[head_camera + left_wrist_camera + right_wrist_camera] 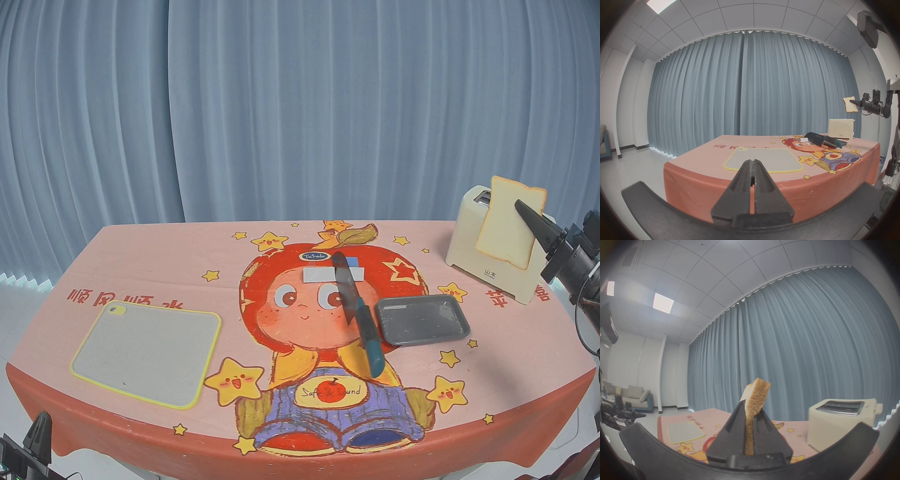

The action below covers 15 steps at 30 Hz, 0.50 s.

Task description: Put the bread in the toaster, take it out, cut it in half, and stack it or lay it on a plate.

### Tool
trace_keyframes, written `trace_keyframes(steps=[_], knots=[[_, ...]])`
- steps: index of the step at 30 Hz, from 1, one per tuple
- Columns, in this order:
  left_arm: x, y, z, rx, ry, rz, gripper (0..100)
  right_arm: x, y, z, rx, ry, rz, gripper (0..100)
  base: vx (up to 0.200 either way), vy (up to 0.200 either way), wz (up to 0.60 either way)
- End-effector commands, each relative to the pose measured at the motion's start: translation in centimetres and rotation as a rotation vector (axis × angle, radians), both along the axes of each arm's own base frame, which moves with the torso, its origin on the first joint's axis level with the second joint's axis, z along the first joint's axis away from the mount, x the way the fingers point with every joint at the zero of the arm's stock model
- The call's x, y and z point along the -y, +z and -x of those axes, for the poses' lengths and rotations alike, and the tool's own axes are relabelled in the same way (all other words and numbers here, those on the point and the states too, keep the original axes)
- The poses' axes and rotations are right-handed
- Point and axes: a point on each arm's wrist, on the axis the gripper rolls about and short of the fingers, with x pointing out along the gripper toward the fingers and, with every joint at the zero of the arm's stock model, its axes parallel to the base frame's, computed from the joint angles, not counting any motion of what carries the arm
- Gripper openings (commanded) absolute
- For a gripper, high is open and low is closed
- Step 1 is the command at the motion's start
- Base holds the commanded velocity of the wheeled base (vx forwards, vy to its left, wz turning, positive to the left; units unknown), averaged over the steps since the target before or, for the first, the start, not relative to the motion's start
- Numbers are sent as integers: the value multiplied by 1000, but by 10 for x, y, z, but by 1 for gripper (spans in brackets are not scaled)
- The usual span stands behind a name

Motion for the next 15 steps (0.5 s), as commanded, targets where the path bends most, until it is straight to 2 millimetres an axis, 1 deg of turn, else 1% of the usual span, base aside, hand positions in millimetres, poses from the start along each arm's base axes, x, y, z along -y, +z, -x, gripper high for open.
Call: trace_keyframes(steps=[1,9,15], knots=[[0,-5,-1,-13,0,0,0,-7,2,8,11,39,-2,0,0,200,0],[0,-5,-1,-13,1,0,0,-7,0,9,4,43,1,0,0,200,0],[0,-5,-1,-13,1,-3,0,-13,-4,12,-12,75,7,0,0,200,0]])
